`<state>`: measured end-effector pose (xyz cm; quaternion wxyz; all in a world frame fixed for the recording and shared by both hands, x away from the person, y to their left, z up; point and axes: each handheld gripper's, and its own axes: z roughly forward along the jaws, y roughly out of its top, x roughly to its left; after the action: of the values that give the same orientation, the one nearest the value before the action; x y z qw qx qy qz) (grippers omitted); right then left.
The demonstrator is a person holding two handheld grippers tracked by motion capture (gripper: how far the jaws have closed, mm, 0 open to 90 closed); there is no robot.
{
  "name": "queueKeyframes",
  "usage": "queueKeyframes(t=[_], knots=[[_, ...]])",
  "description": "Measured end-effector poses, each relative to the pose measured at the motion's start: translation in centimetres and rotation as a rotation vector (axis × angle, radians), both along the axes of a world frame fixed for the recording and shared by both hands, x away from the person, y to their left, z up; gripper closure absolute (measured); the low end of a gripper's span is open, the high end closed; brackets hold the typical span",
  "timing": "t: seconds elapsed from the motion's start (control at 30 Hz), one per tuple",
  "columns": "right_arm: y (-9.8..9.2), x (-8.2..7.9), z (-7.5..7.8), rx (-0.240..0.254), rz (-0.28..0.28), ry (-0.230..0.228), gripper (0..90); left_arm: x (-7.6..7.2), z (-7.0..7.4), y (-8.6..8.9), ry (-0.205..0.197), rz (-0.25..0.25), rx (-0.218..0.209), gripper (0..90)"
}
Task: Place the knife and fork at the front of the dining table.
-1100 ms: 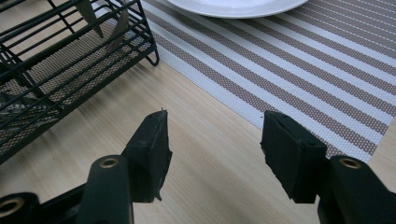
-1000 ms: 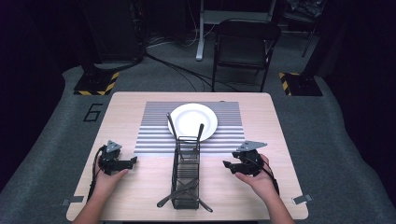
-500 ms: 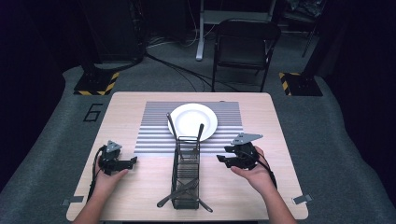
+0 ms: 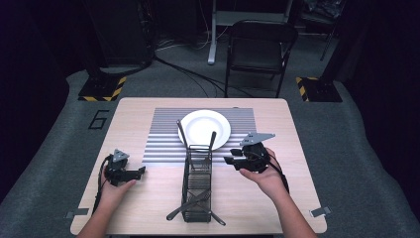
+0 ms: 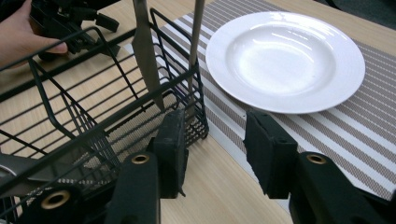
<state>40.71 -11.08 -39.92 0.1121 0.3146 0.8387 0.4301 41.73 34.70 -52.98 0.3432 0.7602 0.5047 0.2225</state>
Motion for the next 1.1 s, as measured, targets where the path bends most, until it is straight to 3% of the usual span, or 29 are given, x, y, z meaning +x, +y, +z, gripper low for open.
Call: queueKeyframes(t=[0.33,0.73,1.1], knots=[[2.1,0.8,1.6,-0.019,0.040,-0.002,61.4,0.0,0.0,0.0,-0.001,0.000,0.001,13.0],[3.8,2.2,1.6,-0.023,0.060,0.019,66.6,0.0,0.0,0.0,-0.001,-0.002,0.000,13.0],[5.2,3.1,1.7,-0.018,0.072,0.004,69.4,0.0,0.0,0.0,0.001,-0.007,0.001,13.0]])
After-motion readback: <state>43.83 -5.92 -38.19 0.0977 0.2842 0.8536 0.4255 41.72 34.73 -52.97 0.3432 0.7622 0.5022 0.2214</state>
